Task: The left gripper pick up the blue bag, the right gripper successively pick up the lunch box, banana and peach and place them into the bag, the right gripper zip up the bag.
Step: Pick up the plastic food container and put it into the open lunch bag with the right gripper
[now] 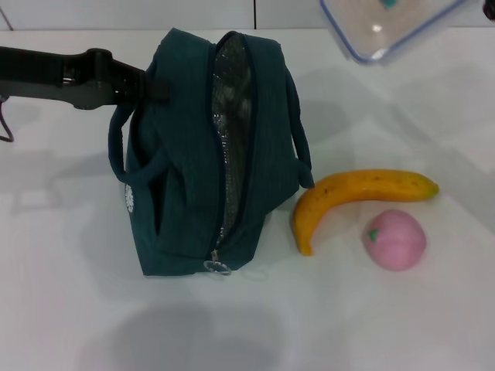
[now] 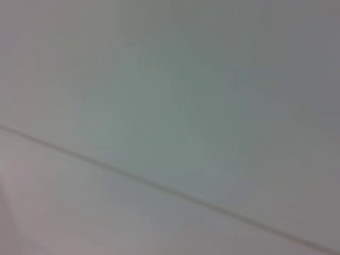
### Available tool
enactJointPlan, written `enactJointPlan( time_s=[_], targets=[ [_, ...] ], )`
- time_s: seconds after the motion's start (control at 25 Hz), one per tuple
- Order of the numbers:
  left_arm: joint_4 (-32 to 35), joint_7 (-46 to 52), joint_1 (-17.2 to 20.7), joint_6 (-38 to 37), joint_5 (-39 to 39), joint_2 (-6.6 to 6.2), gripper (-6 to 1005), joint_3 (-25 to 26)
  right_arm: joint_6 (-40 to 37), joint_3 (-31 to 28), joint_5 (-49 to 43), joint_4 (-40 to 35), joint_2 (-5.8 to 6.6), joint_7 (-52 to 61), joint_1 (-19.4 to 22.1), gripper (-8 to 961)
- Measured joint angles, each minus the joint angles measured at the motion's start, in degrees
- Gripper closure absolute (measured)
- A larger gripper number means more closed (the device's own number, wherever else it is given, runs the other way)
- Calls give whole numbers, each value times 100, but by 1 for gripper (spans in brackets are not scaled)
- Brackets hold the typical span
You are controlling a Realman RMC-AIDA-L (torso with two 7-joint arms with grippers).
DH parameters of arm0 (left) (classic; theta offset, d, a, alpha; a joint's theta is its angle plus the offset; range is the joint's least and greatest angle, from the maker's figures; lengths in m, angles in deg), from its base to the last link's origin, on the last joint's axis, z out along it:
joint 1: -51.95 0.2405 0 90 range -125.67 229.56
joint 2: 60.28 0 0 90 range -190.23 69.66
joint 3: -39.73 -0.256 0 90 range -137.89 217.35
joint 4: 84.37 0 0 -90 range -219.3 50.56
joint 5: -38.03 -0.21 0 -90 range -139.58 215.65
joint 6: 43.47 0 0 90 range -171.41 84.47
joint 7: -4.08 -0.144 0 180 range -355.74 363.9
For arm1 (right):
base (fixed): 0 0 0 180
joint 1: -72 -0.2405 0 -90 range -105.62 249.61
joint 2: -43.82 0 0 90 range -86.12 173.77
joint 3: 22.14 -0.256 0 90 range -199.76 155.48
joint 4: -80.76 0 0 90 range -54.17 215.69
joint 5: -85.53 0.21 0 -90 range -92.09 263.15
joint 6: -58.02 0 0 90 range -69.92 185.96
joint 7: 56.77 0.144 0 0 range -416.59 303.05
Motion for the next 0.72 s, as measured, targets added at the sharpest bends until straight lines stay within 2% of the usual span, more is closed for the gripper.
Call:
enactJointPlan(
  time_s=[0.24, 0.4, 0.56, 0.72],
  targets=[
    [0, 6, -37, -3, 12, 8, 960, -41, -12, 411, 31, -53, -8, 293, -644, 839],
    [0, 10, -86, -5, 39, 45, 960, -75, 301, 786, 38, -57, -9, 355, -1081, 835],
    [0, 11, -130, -11, 50, 107, 960, -88, 640, 1144, 92, -65, -8, 366, -1325, 830],
    [0, 4, -128, -18, 103, 119, 959, -97, 923, 1516, 188, -68, -7, 341, -1355, 826]
  ],
)
